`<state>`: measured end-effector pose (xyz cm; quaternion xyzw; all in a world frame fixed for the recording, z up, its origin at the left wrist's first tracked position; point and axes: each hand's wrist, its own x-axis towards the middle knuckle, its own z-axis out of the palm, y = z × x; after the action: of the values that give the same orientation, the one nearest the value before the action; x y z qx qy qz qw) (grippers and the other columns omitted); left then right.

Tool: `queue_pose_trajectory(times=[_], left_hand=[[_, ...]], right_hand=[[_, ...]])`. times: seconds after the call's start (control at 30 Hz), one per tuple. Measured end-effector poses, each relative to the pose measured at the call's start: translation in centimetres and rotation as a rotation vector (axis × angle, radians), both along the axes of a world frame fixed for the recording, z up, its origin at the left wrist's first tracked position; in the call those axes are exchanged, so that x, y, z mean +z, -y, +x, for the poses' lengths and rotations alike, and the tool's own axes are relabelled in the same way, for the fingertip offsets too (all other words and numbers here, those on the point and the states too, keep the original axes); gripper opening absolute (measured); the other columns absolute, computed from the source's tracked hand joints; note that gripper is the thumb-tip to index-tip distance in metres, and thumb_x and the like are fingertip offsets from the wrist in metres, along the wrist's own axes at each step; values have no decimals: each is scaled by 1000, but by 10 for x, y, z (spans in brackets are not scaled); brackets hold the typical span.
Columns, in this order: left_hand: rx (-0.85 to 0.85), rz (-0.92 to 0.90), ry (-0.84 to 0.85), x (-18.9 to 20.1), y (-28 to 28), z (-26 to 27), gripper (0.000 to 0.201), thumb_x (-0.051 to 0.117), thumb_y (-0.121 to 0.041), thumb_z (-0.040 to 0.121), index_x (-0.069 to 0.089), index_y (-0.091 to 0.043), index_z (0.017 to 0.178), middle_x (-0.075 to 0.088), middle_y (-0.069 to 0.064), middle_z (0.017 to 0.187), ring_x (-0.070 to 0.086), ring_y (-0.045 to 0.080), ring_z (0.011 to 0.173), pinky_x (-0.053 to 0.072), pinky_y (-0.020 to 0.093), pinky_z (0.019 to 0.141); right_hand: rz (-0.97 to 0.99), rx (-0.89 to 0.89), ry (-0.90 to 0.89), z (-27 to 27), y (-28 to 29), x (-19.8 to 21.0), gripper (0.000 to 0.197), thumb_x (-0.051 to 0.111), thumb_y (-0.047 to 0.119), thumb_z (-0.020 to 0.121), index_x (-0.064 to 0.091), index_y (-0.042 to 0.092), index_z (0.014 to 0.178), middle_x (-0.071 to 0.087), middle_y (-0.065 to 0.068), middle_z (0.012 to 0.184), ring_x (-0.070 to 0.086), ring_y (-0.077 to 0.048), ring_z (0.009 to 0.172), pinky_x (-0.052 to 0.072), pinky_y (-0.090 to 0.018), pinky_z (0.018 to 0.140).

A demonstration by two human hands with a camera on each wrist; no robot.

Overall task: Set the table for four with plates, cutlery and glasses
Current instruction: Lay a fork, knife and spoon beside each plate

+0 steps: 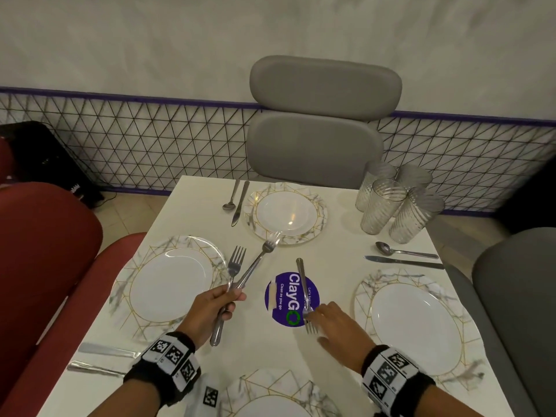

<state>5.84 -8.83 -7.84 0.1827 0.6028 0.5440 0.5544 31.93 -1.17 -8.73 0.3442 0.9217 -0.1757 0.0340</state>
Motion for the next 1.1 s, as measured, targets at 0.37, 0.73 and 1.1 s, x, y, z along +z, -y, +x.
queue_pose_trajectory(times=[0.37,0.73,1.1], left_hand=[[-132,-2,-2,9,-14,1,11,61,-4,86,58,-4,97,73,10,90,45,9,50,37,18,46],[-71,52,-14,15,-28,-13,54,72,-24,62,55,-1,108,73,15,96,41,8,46,35,18,43],[-13,24,-77,11,-29,-23,24,63,-9,86,57,0,106,74,13,91,37,11,48,35,17,40]], right_hand=[[81,-32,205,-10,-24,-28,34,90,27,33,65,27,56,62,14,56,57,1,51,42,-8,42],[108,-316,242,-35,-127,-10,29,39,2,93,56,3,116,59,-17,111,59,-29,102,49,-32,80],[175,-388,235,-50,-218,-19,29,36,-4,92,55,3,114,61,-16,110,60,-27,101,50,-31,78]])
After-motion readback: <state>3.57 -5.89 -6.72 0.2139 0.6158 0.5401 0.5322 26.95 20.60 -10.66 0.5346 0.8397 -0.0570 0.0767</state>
